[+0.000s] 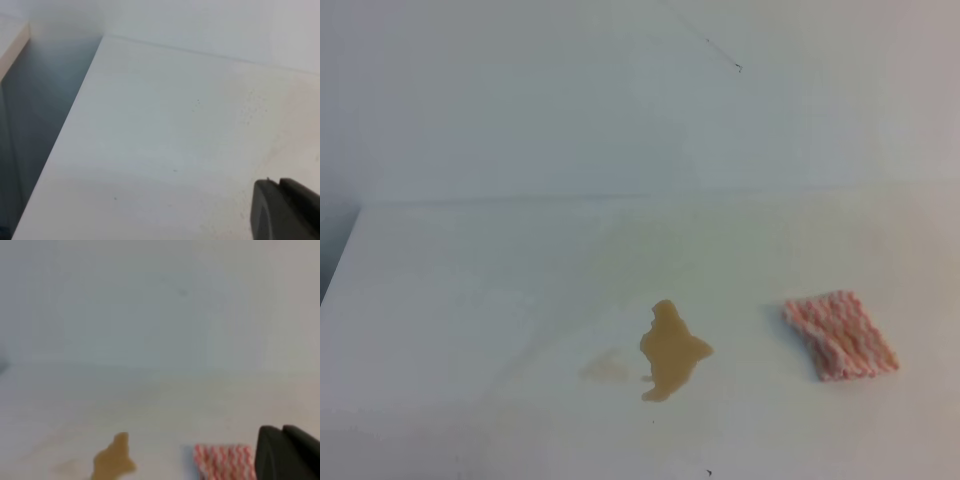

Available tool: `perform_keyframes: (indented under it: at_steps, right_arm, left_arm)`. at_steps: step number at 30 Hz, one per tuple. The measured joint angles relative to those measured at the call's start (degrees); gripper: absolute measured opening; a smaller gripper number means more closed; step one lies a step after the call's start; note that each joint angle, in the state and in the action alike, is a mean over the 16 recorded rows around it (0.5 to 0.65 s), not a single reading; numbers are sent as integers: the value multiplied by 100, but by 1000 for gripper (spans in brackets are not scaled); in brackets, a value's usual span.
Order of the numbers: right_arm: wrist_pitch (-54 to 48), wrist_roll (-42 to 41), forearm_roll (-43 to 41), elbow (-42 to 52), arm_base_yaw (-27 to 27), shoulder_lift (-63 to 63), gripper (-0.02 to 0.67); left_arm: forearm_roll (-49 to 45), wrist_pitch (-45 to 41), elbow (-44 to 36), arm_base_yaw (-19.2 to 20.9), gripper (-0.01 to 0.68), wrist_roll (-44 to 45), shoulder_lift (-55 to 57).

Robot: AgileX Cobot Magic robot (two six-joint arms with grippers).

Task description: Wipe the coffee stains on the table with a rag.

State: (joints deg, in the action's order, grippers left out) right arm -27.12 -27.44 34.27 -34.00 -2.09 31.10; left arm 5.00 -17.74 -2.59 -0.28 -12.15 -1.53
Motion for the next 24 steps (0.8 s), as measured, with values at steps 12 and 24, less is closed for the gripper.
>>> perform_keyframes:
  at_steps: [12,24]
  right_arm:
    - [-1220,-577,-215,-372,-37,1482,40]
    - [-1607,-907,-437,-975,-521,3186,222]
  left_arm:
    - [0,0,0,0,1,0,0]
    - [0,0,0,0,1,0,0]
